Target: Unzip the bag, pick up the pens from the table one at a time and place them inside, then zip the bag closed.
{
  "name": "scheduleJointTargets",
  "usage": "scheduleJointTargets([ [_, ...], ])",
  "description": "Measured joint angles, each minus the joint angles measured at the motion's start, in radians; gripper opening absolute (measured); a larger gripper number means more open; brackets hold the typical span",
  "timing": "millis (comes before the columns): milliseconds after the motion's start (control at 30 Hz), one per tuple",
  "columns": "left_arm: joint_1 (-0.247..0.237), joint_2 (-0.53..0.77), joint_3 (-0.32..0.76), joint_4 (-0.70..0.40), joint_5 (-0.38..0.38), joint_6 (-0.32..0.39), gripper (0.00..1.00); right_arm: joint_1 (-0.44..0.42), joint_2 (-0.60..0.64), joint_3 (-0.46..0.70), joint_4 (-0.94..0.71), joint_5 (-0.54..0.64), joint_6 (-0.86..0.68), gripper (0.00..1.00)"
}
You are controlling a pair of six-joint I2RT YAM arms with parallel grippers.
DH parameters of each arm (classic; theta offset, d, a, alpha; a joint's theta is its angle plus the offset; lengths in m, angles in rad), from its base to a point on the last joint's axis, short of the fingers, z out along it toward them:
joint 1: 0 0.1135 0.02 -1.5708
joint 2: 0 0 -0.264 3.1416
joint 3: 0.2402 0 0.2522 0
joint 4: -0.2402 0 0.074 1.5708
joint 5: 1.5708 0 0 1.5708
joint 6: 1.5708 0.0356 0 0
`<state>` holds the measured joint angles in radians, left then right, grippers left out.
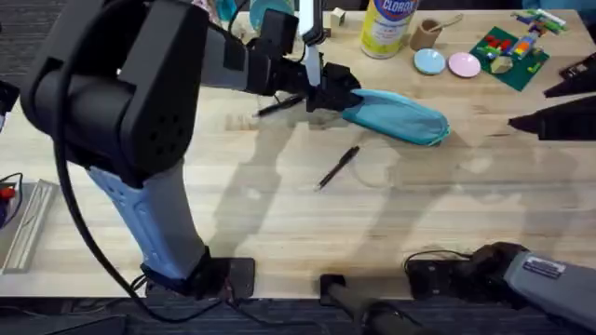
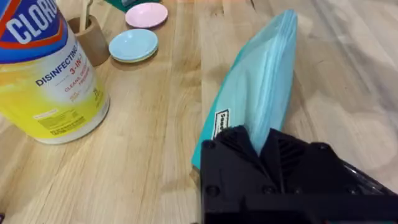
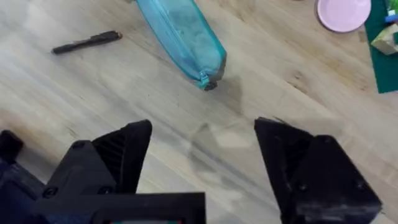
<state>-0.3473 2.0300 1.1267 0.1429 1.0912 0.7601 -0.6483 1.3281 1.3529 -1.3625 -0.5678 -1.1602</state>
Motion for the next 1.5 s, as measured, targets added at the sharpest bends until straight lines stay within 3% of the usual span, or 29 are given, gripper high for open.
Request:
scheduleJointTargets([
  [1267,0.0,0.0,0.0,0.0,0.0,0.0,0.043,0.0,0.0,-0.024,0.013,0.003,-0.022,0.997],
  [1500,0.0,0.0,0.0,0.0,0.001,0.0,0.043,0.0,0.001,-0.095,0.048,0.0,-0.076,0.997],
])
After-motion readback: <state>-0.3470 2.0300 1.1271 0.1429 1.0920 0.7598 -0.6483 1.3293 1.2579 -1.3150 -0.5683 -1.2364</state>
